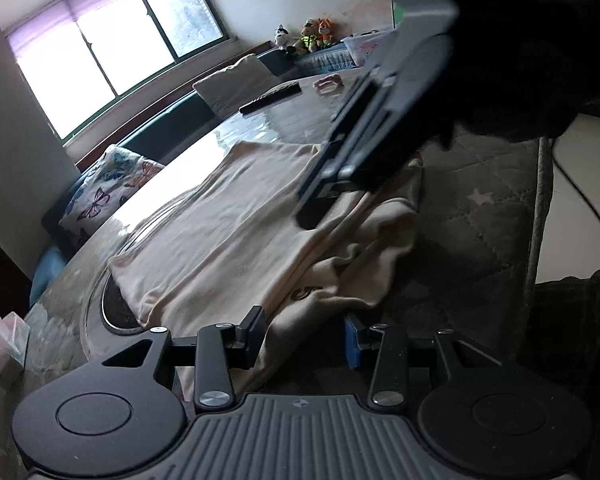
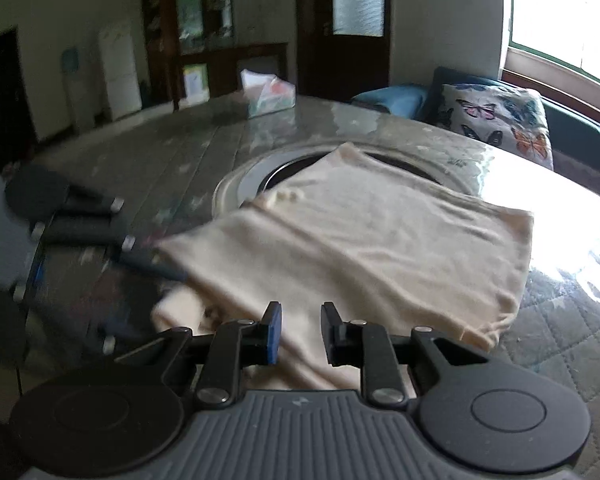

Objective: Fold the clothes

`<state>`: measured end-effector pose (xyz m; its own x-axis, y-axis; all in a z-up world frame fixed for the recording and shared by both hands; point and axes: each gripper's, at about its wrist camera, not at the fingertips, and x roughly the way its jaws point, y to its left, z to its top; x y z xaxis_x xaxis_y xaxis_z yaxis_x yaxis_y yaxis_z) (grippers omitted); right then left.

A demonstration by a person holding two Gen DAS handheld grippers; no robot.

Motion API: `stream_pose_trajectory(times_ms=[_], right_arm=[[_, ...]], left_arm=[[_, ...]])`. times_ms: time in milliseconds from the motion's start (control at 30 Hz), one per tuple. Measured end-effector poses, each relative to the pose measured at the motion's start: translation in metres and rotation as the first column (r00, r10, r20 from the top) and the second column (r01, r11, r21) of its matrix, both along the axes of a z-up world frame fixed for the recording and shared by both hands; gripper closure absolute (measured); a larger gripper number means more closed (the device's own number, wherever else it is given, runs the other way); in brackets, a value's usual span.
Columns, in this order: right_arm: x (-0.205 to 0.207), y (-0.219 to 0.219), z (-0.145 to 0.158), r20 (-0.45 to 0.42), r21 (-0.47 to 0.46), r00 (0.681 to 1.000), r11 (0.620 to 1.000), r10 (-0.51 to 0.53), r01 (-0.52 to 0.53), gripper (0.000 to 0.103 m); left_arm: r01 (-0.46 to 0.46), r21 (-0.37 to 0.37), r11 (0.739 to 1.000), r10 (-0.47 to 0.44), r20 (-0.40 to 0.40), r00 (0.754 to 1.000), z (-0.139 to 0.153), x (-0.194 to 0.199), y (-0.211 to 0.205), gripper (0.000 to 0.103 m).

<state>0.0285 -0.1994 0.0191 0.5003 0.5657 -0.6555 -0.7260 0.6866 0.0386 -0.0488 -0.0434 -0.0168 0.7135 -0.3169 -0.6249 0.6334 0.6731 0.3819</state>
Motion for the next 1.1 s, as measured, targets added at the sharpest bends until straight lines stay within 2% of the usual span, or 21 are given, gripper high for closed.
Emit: stream_pose_trajectory(times_ms=[67,167,267,300,333,400,467,533,667,733,767,833,867,967,1067,1100], right_arm=[[0.006,0.004,-0.003,-0.011,0.005,1.000,1.000,-0.007,0.007,0.082],[0.003,0.012,-0.010,-0.031,-0.017,0.999,0.999,0.036,-0.036,0.082],[-0.004,0.006,-0.005,-0.026,-0.011,0.998,0.998,0.058,-0.058,0.080],[-0.005,0.000,-0.003,-0.030,-0.002,0.998,0.999,0.054,-0.054,0.074],[-0.005,-0.005,-0.001,-0.032,0.003,0.998,0.999,0.047,-0.047,0.069],[-0.005,-0.020,0.001,-0.037,0.009,0.999,1.000,0.027,-0.027,0.069],[-0.001,-0.033,0.001,-0.059,0.011,0.998,1.000,0.003,-0.002,0.067],[0.003,-0.043,0.000,-0.092,0.023,0.996,1.000,-0.007,0.009,0.058],[0.007,-0.064,-0.002,-0.167,0.096,0.986,0.995,-0.006,0.022,0.054],[0.006,-0.072,0.000,-0.178,0.131,0.984,0.991,0.003,0.020,0.043],[0.004,-0.075,0.003,-0.169,0.138,0.986,0.990,0.012,0.012,0.041],[-0.003,-0.078,0.008,-0.137,0.142,0.990,0.990,0.038,-0.019,0.030],[-0.006,-0.079,0.010,-0.119,0.136,0.992,0.990,0.050,-0.034,0.028],[-0.017,-0.072,0.011,-0.043,0.081,0.995,0.993,0.092,-0.088,0.027],[-0.026,-0.056,0.005,0.053,-0.012,0.992,0.993,0.118,-0.117,0.027],[-0.028,-0.050,0.003,0.080,-0.042,0.989,0.991,0.126,-0.123,0.030]], left_arm=[[0.006,-0.003,1.000,-0.006,0.003,1.000,0.000,0.001,0.000,0.060],[0.018,-0.014,1.000,-0.018,0.006,1.000,-0.001,0.003,0.000,0.060],[0.028,-0.042,0.999,-0.028,-0.003,1.000,-0.001,0.005,0.000,0.077],[0.030,-0.055,0.998,-0.030,-0.007,1.000,0.000,0.006,0.001,0.085],[0.028,-0.075,0.997,-0.029,-0.011,1.000,0.001,0.007,0.002,0.088],[0.014,-0.119,0.993,-0.017,-0.022,1.000,0.008,0.011,0.006,0.091],[-0.014,-0.167,0.986,0.009,-0.033,0.999,0.016,0.019,0.012,0.093],[-0.044,-0.204,0.978,0.038,-0.036,0.999,0.024,0.027,0.016,0.093],[-0.088,-0.251,0.964,0.080,-0.043,0.996,0.035,0.043,0.021,0.093],[-0.097,-0.258,0.961,0.087,-0.052,0.995,0.036,0.047,0.021,0.093],[-0.102,-0.261,0.960,0.091,-0.056,0.994,0.037,0.049,0.021,0.093],[-0.111,-0.267,0.957,0.098,-0.065,0.993,0.038,0.053,0.020,0.093],[-0.116,-0.271,0.956,0.101,-0.069,0.992,0.038,0.055,0.020,0.093],[-0.130,-0.280,0.951,0.112,-0.082,0.990,0.040,0.062,0.020,0.093],[-0.142,-0.288,0.947,0.118,-0.097,0.988,0.041,0.066,0.022,0.093],[-0.145,-0.289,0.946,0.121,-0.100,0.988,0.041,0.066,0.022,0.093]])
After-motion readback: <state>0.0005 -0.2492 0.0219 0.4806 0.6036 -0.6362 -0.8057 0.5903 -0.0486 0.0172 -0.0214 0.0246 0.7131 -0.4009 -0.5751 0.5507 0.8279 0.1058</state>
